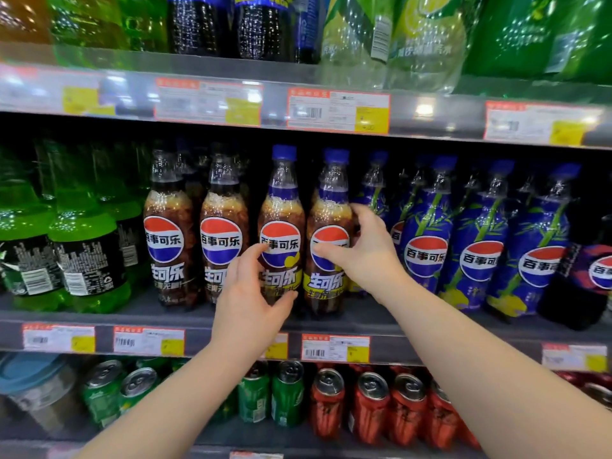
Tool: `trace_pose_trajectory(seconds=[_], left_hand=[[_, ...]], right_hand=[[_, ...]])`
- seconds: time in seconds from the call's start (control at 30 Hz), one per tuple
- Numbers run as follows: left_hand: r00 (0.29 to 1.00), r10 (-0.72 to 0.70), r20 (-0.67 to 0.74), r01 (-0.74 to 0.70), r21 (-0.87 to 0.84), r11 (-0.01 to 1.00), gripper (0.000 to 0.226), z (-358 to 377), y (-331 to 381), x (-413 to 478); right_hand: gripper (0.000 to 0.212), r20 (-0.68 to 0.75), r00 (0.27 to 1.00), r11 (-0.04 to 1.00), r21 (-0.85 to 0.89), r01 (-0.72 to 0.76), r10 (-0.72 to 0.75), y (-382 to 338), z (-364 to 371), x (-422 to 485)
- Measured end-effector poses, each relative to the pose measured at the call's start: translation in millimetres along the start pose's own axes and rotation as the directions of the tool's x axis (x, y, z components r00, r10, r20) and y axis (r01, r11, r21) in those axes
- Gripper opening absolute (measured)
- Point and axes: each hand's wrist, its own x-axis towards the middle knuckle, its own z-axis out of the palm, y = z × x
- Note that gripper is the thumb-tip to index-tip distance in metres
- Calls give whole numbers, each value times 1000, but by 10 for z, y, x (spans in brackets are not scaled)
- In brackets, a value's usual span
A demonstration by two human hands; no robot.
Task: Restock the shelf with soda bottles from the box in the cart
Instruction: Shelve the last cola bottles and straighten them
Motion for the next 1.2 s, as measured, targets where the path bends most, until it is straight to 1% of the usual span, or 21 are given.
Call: trace_pose_trajectory(seconds=[0.13, 0.2, 0.23, 0.3, 0.33, 0.37, 0.4, 0.47, 0.53, 0.57, 0.63, 0.7, 0.83, 0.93, 1.07, 1.2], left_hand=[[1000, 3, -4, -4, -5, 1000, 75, -1, 8, 1], [1000, 15, -12, -15, -16, 1000, 75, -10, 43, 5], [1000, 21, -15, -21, -23, 999, 74, -15, 70, 8], [999, 46, -17, -46, -33, 998, 70, -7, 142, 11], [997, 69, -18, -70, -35, 997, 68, 5, 186, 8], [995, 96, -18, -97, -34, 995, 66, 24, 229, 3], [993, 121, -16, -121, -34, 992, 64, 47, 272, -1], [989, 145, -1, -145, -46, 988, 62, 97, 346, -7], [987, 158, 13, -157, -53, 986, 59, 141, 398, -2], [987, 162, 20, -161, -53, 986, 59, 160, 414, 2], [987, 157, 45, -155, -56, 986, 59, 194, 439, 16], [985, 156, 80, -152, -48, 987, 59, 225, 451, 27], [980, 143, 138, -144, -5, 990, 63, 263, 453, 28], [981, 129, 145, -131, 4, 991, 69, 274, 440, 9], [978, 105, 178, -113, 33, 993, 78, 260, 404, 17], [975, 93, 200, -102, 37, 994, 82, 249, 387, 15]], right_hand=[[89, 42, 999, 1000, -11, -6, 7, 8, -38, 0], [83, 33, 999, 999, 23, -24, 23, 9, -135, 23], [76, -20, 1000, 1000, 21, -14, 15, 1, -207, 51], [57, -169, 985, 999, -43, 24, -31, -20, -365, 155], [51, -221, 974, 997, -76, 31, -47, -36, -431, 217], [50, -246, 968, 994, -108, 27, -53, -57, -479, 274], [53, -251, 967, 989, -144, 15, -51, -81, -507, 326], [65, -226, 974, 981, -190, -34, -10, -126, -511, 406], [73, -192, 981, 984, -167, -69, 36, -151, -467, 460], [73, -182, 982, 987, -139, -76, 50, -154, -440, 479], [67, -173, 984, 993, -97, -69, 51, -144, -394, 505], [60, -172, 984, 994, -97, -52, 35, -137, -372, 519], [60, -163, 986, 984, -171, -53, 25, -151, -382, 537], [53, -164, 986, 969, -243, -47, 6, -162, -427, 541], [45, -145, 989, 963, -266, -48, 9, -179, -505, 513], [42, -126, 992, 958, -282, -47, 11, -181, -603, 437]])
